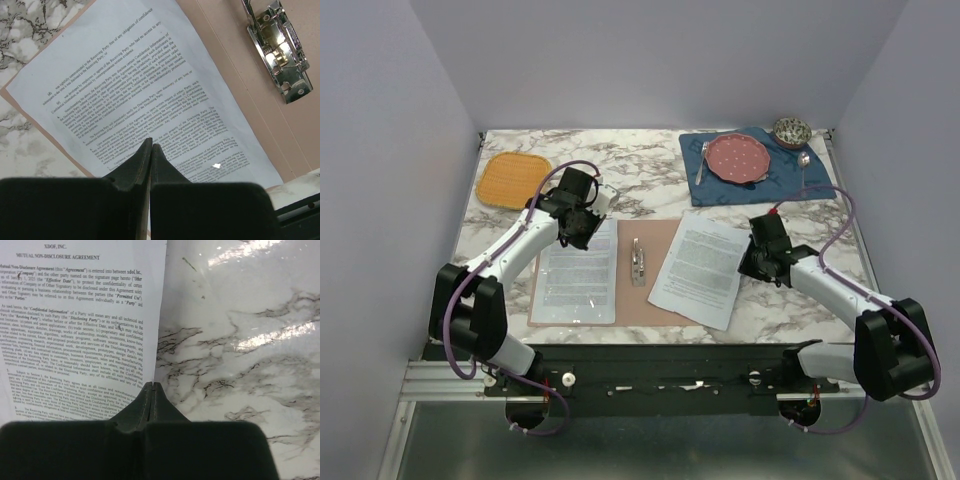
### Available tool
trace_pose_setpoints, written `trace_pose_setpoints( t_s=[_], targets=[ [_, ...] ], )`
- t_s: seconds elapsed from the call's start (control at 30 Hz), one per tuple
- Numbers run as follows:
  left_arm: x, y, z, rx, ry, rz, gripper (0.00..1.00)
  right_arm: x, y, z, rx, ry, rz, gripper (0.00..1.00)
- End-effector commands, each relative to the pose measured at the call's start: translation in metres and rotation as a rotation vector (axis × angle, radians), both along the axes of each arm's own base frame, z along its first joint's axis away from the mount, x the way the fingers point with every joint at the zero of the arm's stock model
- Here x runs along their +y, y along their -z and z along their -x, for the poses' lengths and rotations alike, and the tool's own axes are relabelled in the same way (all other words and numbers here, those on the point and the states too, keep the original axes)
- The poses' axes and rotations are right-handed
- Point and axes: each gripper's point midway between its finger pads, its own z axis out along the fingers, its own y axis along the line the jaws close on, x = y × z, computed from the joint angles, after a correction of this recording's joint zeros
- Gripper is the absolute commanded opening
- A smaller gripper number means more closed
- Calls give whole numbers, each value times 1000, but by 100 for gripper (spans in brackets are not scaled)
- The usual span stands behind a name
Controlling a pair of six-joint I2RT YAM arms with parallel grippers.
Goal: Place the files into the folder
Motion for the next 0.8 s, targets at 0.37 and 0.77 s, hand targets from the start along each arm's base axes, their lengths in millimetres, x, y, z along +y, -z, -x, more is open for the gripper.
trace_pose_setpoints(
  t_s=[0.37,0.77],
  targets=[
    [-5,-2,-8,-13,-1,25,9,52,-22,-31,-72,-307,-87,1],
    [-6,3,-10,-4,9,21,9,66,-28,-50,-87,-412,-20,1]
  ],
)
